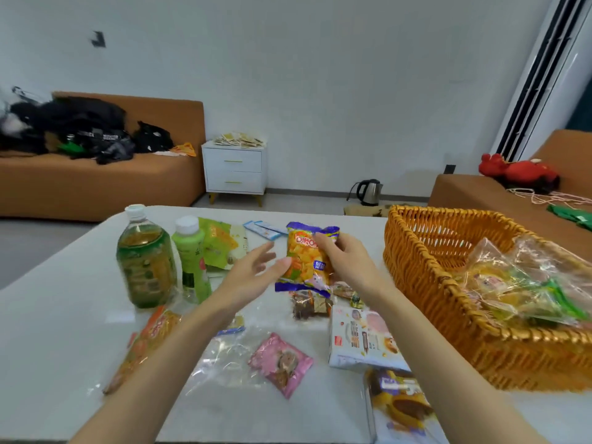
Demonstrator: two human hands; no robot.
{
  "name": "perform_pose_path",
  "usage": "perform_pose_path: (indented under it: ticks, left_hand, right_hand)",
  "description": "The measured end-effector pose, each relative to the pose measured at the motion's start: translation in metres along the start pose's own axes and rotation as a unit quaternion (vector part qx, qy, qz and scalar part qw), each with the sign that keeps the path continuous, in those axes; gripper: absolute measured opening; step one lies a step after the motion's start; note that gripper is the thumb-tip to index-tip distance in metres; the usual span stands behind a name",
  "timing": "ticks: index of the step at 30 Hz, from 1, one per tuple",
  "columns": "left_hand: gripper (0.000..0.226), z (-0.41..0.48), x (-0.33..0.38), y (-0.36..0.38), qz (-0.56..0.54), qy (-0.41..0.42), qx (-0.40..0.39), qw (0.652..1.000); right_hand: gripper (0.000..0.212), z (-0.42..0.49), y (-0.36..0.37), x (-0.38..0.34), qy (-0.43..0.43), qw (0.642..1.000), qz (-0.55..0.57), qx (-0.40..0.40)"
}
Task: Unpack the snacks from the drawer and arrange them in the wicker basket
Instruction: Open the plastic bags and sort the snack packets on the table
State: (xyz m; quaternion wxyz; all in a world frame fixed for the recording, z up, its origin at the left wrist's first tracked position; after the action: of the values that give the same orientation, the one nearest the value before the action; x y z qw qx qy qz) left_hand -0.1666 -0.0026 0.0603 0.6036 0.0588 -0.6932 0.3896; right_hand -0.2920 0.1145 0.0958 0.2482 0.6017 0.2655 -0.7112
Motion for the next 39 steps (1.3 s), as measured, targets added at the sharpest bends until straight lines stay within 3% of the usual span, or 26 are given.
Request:
perform_pose_path:
  ticks: [2,6,10,12,14,16,18,21,30,35,39]
  left_hand:
    - [0.051,-0.025,0.007,0.002,-0.024,0.014,-0.017,0.999]
    - [0.035,-0.073,-0.014,0.000,-0.065,-0.001,-0.021,0.998]
    - [0.040,-0.102,-0.047,-0.015,-0.059,-0.030,0.036,0.997]
    - [0.032,-0.112,-0.056,-0.023,-0.034,-0.028,0.065,0.997]
    - [0.029,-0.118,-0.061,-0.040,0.086,-0.011,0.136,0.987]
    - [0.050,-0.122,-0.061,-0.050,0.304,-0.001,0.175,0.937]
    - [0.079,-0.122,-0.070,-0.041,0.460,-0.041,0.125,0.878]
    - [0.101,-0.118,-0.081,-0.031,0.532,-0.077,0.080,0.839]
    - [0.103,-0.110,-0.083,-0.024,0.546,-0.055,0.094,0.831]
    - [0.119,-0.112,-0.105,-0.013,0.563,-0.078,-0.013,0.823]
    - [0.107,-0.115,-0.110,-0.004,0.580,-0.064,-0.048,0.810]
  right_hand:
    - [0.027,-0.024,0.006,-0.003,0.001,1.000,0.004,-0.012]
    - [0.023,-0.076,0.028,0.006,0.029,0.997,0.048,-0.046]
    - [0.030,-0.111,0.061,0.038,0.084,0.982,0.094,-0.144]
    - [0.035,-0.116,0.064,0.050,0.112,0.977,0.118,-0.141]
    - [0.030,-0.114,0.056,0.061,0.134,0.976,0.150,-0.088]
    - [0.030,-0.111,0.046,0.070,0.149,0.976,0.154,-0.037]
    - [0.024,-0.108,0.041,0.073,0.152,0.978,0.141,-0.031]
    - [0.021,-0.108,0.040,0.076,0.160,0.981,0.095,-0.056]
    - [0.036,-0.103,0.042,0.087,0.203,0.973,0.001,-0.112]
    - [0.023,-0.103,0.049,0.092,0.206,0.966,-0.054,-0.143]
    - [0.025,-0.102,0.048,0.095,0.208,0.965,-0.073,-0.143]
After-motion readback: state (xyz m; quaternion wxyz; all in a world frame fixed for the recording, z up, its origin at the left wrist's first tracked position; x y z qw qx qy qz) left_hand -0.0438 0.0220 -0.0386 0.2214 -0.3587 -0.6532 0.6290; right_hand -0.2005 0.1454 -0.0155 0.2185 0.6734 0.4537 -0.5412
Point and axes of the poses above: each hand's wrist, its own z-axis towards the middle knuckle, its own y-axis out of the palm, x = y × z, the point moved 9 cm from there along z, towards the middle knuckle, and after that the axes turned 15 degrees about z, right-handed, at the moved point
